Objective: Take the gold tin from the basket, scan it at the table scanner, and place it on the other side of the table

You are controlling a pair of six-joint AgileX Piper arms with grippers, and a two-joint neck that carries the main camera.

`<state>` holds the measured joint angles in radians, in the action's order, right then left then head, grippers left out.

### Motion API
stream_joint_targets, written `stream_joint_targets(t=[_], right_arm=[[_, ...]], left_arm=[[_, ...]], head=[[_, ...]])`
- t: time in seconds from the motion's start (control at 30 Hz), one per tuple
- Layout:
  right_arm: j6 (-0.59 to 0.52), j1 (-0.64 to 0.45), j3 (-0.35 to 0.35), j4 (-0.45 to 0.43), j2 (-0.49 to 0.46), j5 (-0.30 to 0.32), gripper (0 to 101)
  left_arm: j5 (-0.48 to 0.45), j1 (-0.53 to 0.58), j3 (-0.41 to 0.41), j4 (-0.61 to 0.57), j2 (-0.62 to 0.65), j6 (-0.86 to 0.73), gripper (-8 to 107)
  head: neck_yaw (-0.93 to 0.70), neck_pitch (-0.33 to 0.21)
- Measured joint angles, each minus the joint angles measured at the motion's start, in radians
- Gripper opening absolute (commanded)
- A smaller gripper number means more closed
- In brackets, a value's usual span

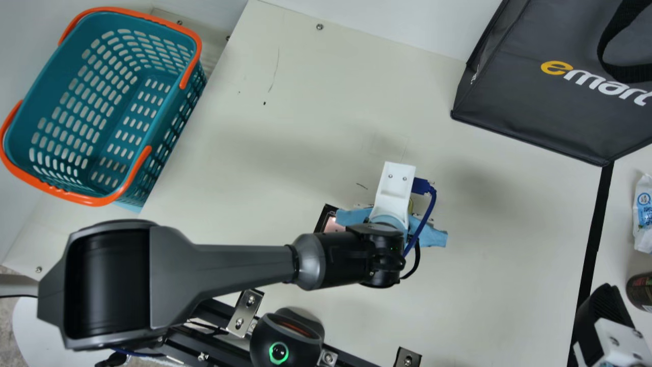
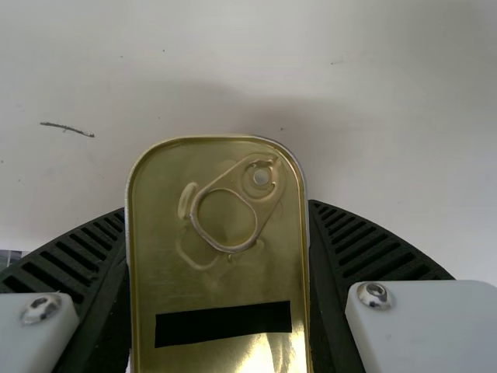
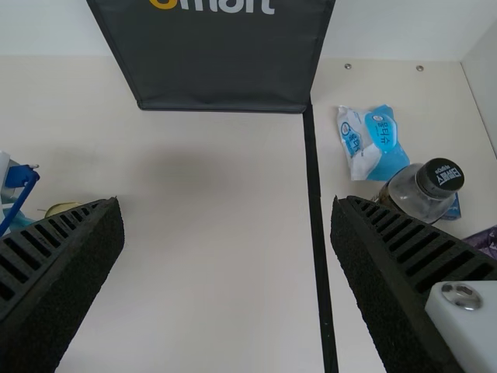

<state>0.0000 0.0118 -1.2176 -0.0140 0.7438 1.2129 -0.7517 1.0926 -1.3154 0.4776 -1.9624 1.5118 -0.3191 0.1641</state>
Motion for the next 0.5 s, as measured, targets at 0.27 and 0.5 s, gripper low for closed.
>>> stream_joint_targets(t=[0.27, 0.5], right_arm=[[0.000, 0.000, 0.000, 0.000, 0.000, 0.000, 95], [0.000, 0.000, 0.000, 0.000, 0.000, 0.000, 95]], left_arm=[[0.028, -0.011, 0.026, -0.009, 0.024, -0.004, 77], [0.101, -0.047, 0.071, -0.055, 0.076, -0.037, 90]], head=[[0.002, 0.000], [0.000, 0.000]])
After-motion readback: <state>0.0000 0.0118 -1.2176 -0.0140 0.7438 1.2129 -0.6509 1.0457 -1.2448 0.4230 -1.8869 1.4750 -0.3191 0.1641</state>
